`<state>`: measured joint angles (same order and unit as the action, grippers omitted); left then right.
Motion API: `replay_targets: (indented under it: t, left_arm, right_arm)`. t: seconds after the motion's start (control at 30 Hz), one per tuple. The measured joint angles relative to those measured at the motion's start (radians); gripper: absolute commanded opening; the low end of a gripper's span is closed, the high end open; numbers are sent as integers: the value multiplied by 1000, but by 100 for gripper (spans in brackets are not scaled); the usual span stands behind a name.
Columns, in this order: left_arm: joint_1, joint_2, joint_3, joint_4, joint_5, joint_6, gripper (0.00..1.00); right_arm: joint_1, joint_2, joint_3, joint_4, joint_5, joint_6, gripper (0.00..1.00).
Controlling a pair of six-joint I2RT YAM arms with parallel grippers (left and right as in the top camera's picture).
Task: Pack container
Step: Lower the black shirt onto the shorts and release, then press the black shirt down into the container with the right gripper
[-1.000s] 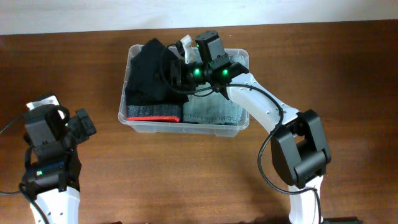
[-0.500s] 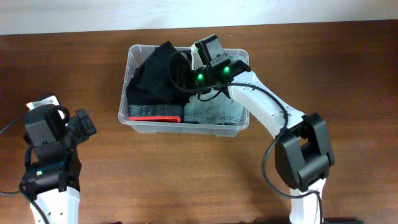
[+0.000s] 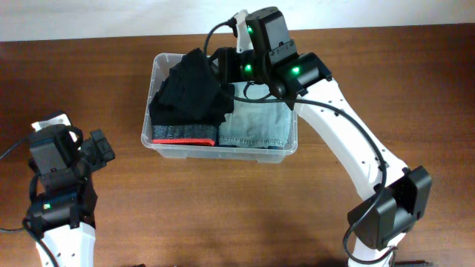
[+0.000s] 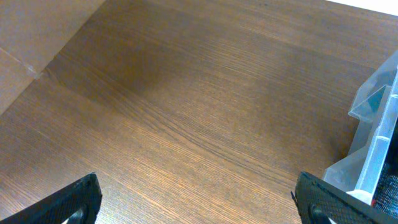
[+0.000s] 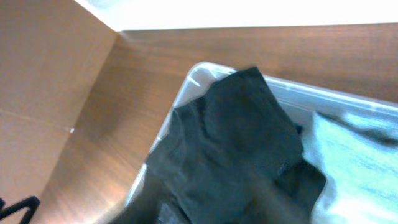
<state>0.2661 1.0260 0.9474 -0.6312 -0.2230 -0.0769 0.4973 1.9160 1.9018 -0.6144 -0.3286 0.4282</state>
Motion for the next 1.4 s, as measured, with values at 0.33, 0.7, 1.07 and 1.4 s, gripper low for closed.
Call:
replay_targets:
  t: [0.33, 0.7, 1.07, 1.4]
  left_arm:
    - [0, 0, 0, 0, 0, 0, 99]
    - [0, 0, 0, 0, 0, 0, 99]
    - [0, 0, 0, 0, 0, 0, 99]
    - [0, 0, 0, 0, 0, 0, 99]
  right_arm:
    - [119, 80, 0, 40, 153, -86, 4]
    - [132, 271, 0, 91, 186, -124, 4]
    - [153, 258, 22, -19, 246, -171, 4]
    - [337, 36, 18, -79, 536, -203, 9]
